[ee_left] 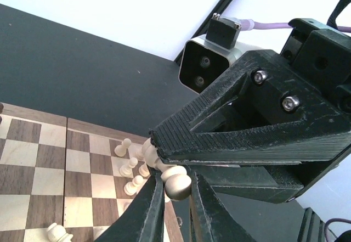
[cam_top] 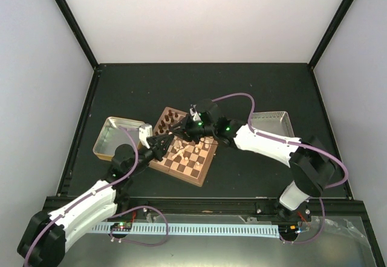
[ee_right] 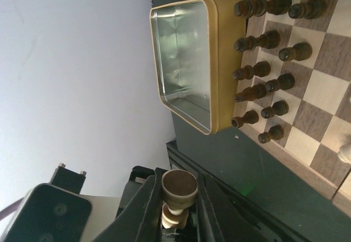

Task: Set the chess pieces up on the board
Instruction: Place the chess piece on the chessboard.

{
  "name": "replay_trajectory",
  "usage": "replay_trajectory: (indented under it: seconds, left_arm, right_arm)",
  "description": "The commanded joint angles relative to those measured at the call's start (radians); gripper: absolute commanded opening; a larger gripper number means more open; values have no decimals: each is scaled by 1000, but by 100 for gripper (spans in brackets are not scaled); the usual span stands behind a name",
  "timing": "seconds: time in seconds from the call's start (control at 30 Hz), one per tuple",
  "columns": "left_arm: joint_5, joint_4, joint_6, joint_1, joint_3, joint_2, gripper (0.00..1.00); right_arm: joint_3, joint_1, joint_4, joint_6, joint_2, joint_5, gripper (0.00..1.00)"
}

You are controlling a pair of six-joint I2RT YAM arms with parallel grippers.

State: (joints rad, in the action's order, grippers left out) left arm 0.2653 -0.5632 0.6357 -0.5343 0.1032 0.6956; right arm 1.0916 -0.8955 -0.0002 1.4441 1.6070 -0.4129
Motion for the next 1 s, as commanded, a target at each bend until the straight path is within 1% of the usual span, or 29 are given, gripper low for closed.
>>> replay_trajectory:
  seconds: [0.0, 0.07, 0.13, 0.23, 0.27, 0.37, 0.4, 0.47, 0.53, 0.57, 0.63, 0.73, 0.83, 0.97]
  left_arm:
    - [-28, 98, -26, -2, 81, -24, 2]
    - [-25, 205, -33, -3, 117, -30, 1]
    - [-12, 363, -38, -2, 167, -37, 2]
    - [28, 638, -56, -4, 237, -52, 1]
    - [37, 761, -72, -3, 256, -56, 2]
    - [30, 1030, -114, -4, 323, -47, 1]
    - [26, 1077, -102, -9, 340, -34, 2]
    - [71, 1098, -91, -19, 345, 8, 2]
    - [-14, 1228, -61, -27, 412, 79, 2]
    - [-40, 1252, -51, -31, 440, 111, 1]
    - [-54, 1267, -37, -45, 466, 164, 1]
    - [-119, 1292, -23, -81, 509, 224, 1]
    - [-143, 1325, -34, -108, 566, 312, 1]
    - [-205, 1378, -59, -177, 655, 426, 2]
  right_arm:
    - [13, -15, -55, -66, -27, -19, 18]
    - [23, -12, -94, -111, -31, 12, 27]
    - [27, -1, -141, -158, -44, 54, 38]
    - [14, 25, -210, -241, -82, 142, 49]
    - [8, 33, -243, -263, -99, 189, 53]
    - [-7, 44, -297, -338, -154, 294, 56]
    - [-4, 44, -319, -370, -170, 328, 56]
    - [6, 44, -367, -419, -194, 387, 56]
    - [12, 45, -401, -455, -216, 424, 56]
    - [11, 46, -410, -465, -229, 437, 56]
    - [4, 46, -425, -476, -250, 459, 56]
    - [-3, 46, -441, -484, -263, 475, 56]
    - [-6, 46, -450, -488, -261, 471, 56]
    - [-11, 45, -453, -489, -257, 466, 56]
